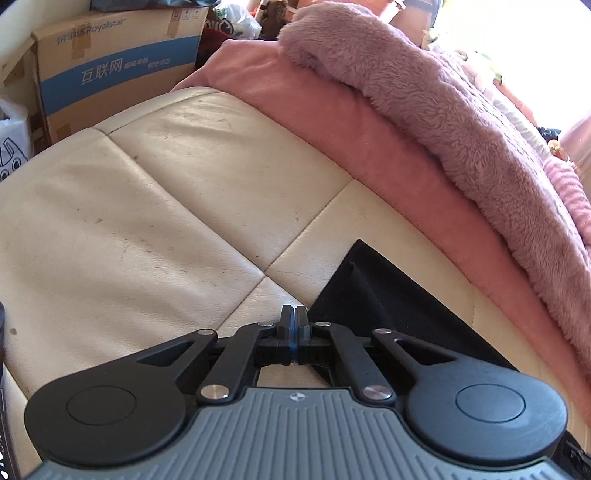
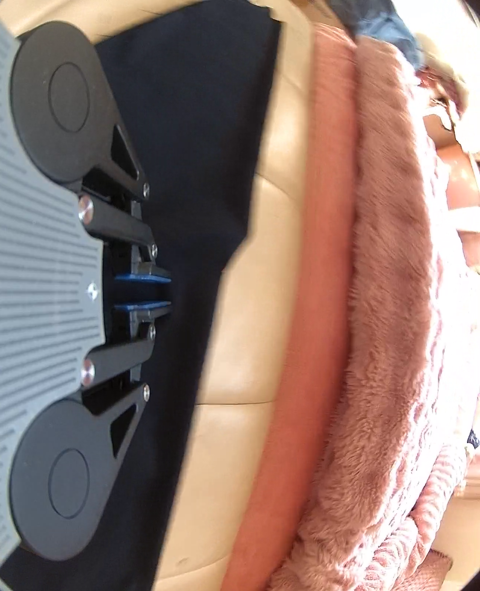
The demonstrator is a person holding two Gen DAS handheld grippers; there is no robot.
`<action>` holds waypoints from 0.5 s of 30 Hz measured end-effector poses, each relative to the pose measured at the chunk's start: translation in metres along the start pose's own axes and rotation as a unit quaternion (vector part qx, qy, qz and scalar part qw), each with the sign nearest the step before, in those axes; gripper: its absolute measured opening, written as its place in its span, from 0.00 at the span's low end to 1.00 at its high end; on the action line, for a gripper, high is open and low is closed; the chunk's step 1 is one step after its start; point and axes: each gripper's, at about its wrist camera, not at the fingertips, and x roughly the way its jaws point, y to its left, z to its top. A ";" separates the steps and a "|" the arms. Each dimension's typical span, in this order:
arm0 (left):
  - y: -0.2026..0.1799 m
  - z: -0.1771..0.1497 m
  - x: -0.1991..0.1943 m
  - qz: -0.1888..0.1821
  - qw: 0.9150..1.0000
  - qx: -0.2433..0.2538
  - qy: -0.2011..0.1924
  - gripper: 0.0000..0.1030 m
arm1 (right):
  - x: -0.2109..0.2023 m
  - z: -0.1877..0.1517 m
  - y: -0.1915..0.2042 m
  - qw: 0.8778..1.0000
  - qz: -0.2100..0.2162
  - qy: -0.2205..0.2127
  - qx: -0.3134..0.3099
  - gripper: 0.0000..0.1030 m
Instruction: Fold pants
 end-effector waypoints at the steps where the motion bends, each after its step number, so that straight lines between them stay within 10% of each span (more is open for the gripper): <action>1: 0.001 0.000 -0.001 -0.003 1.000 -0.003 0.000 0.00 | 0.006 0.006 -0.001 1.000 -0.006 -0.001 0.004 0.00; 4: 0.006 0.000 -0.005 -0.018 0.999 -0.032 0.006 0.03 | 0.018 0.023 -0.007 1.000 -0.022 -0.003 0.020 0.00; 8: 0.012 -0.009 -0.017 -0.055 0.995 -0.082 -0.003 0.44 | 0.009 0.028 -0.005 0.999 -0.028 -0.014 0.030 0.05; 15: 0.022 -0.030 -0.014 -0.086 0.985 -0.149 0.000 0.48 | -0.037 -0.014 0.012 0.999 -0.002 -0.023 0.026 0.05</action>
